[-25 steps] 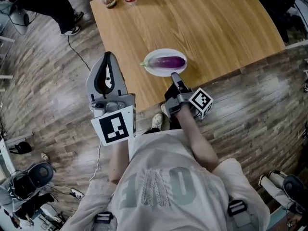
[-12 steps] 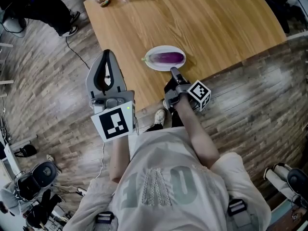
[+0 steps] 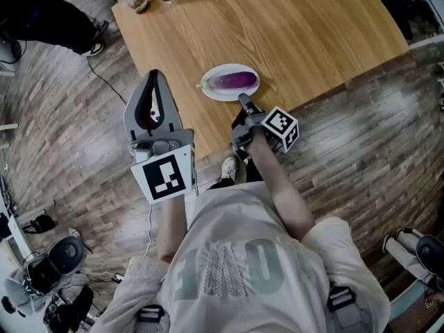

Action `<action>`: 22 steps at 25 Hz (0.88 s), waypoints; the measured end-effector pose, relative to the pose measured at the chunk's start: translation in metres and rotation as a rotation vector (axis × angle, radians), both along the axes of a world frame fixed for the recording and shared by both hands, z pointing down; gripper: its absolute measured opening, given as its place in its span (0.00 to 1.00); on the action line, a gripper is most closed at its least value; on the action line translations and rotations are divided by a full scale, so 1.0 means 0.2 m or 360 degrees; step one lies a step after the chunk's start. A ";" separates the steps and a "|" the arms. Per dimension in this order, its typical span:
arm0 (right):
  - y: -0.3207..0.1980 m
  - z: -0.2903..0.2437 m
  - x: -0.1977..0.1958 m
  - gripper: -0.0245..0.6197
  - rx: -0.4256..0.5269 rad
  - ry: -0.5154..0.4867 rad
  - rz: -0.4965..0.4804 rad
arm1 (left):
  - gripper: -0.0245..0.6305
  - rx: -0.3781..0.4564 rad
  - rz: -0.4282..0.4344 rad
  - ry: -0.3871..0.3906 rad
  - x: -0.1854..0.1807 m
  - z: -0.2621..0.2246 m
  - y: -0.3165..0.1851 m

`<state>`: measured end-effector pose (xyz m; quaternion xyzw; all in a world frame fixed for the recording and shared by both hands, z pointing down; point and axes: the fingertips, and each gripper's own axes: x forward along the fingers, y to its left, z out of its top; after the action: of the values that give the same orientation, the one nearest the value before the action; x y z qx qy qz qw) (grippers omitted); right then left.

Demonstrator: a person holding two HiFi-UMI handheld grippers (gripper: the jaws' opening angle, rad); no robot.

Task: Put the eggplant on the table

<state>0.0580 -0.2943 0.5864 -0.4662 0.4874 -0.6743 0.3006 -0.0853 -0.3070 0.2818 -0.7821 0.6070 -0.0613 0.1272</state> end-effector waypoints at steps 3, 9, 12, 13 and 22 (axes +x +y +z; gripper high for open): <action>-0.01 0.00 0.00 0.08 -0.0013 -0.0002 0.0012 | 0.05 0.0001 -0.0004 0.0001 0.00 0.00 0.00; -0.01 0.00 -0.01 0.08 -0.0017 -0.0001 -0.0006 | 0.05 0.0004 -0.0028 0.0002 -0.02 0.01 0.01; -0.01 0.00 -0.01 0.08 -0.0030 0.0008 -0.0016 | 0.05 0.0010 -0.0032 0.0002 -0.02 0.00 0.01; 0.00 0.00 -0.01 0.08 -0.0033 0.0011 -0.0019 | 0.05 0.0011 -0.0034 0.0002 -0.02 -0.01 0.02; 0.00 0.00 -0.01 0.18 -0.0082 0.0051 -0.0032 | 0.05 0.0050 -0.0029 0.0015 -0.03 -0.03 0.01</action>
<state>0.0554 -0.2951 0.5863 -0.4795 0.4793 -0.6821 0.2739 -0.0905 -0.3044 0.2756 -0.7748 0.6155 -0.0492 0.1360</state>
